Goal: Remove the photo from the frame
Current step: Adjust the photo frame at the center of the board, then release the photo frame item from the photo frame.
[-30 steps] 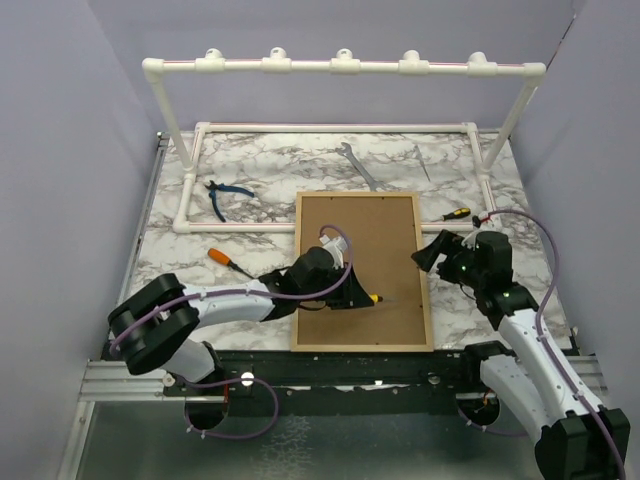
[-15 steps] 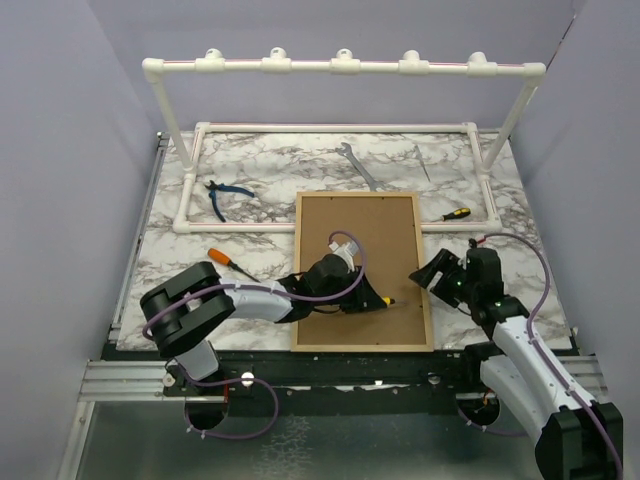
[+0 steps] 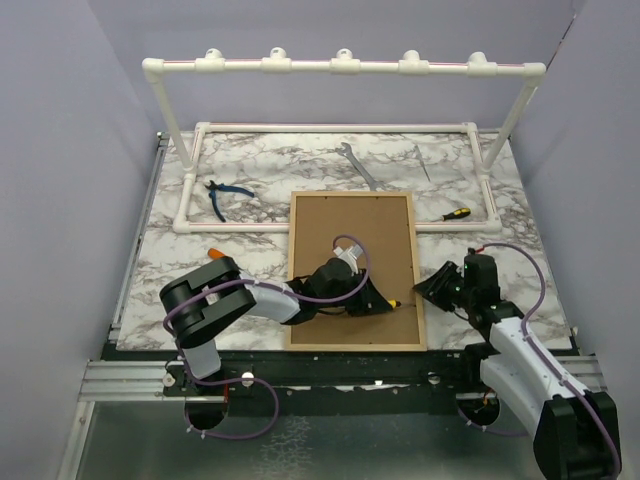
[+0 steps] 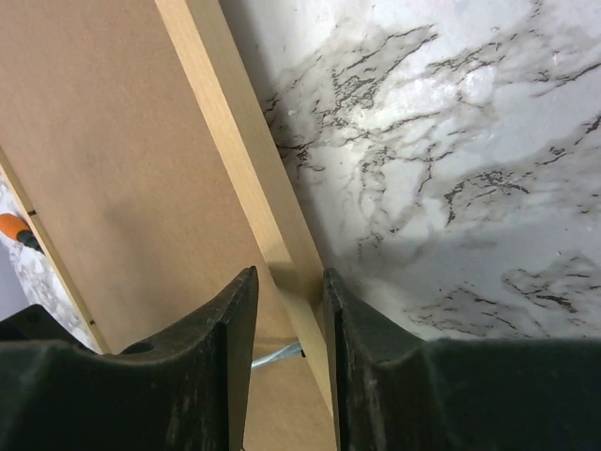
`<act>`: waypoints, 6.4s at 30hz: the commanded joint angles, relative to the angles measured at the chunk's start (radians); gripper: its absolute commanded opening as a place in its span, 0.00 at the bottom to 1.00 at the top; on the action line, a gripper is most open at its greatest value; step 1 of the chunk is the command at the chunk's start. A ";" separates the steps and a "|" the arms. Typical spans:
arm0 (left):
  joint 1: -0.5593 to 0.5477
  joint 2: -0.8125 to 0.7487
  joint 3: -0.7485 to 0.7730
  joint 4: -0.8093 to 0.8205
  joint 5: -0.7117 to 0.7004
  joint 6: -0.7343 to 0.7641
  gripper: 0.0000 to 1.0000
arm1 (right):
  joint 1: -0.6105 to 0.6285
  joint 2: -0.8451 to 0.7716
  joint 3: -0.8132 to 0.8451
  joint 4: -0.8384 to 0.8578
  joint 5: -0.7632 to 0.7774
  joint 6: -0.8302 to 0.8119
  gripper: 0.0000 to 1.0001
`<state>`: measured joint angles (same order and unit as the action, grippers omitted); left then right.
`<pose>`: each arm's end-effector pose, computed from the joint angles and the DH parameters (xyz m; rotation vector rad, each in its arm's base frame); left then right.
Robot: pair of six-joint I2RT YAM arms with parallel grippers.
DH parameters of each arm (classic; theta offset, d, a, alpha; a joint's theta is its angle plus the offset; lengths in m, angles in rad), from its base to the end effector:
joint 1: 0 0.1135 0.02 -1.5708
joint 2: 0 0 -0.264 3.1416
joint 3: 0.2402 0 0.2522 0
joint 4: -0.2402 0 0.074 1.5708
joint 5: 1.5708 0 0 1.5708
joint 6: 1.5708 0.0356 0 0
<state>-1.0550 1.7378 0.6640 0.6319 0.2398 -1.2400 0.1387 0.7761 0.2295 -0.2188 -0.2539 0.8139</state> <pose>0.1562 -0.2926 0.1407 -0.0401 2.4495 -1.5310 0.1476 0.0296 0.1472 0.6808 2.3386 0.7509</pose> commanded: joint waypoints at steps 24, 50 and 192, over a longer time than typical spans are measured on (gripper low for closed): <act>0.178 -0.301 -0.104 -0.258 0.148 0.081 0.00 | 0.009 0.204 0.002 0.253 -0.130 -0.052 0.47; 0.507 -0.509 -0.031 -0.687 0.297 0.336 0.00 | 0.077 0.566 0.112 0.710 -0.148 0.132 0.19; -0.012 0.302 1.109 -1.314 -0.110 -0.001 0.00 | 0.088 0.430 0.111 0.364 -0.278 -0.195 0.07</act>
<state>-1.0183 1.9640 1.6104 -0.7002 0.2012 -1.2041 0.1875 1.2148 0.3576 0.1333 -0.3672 0.5495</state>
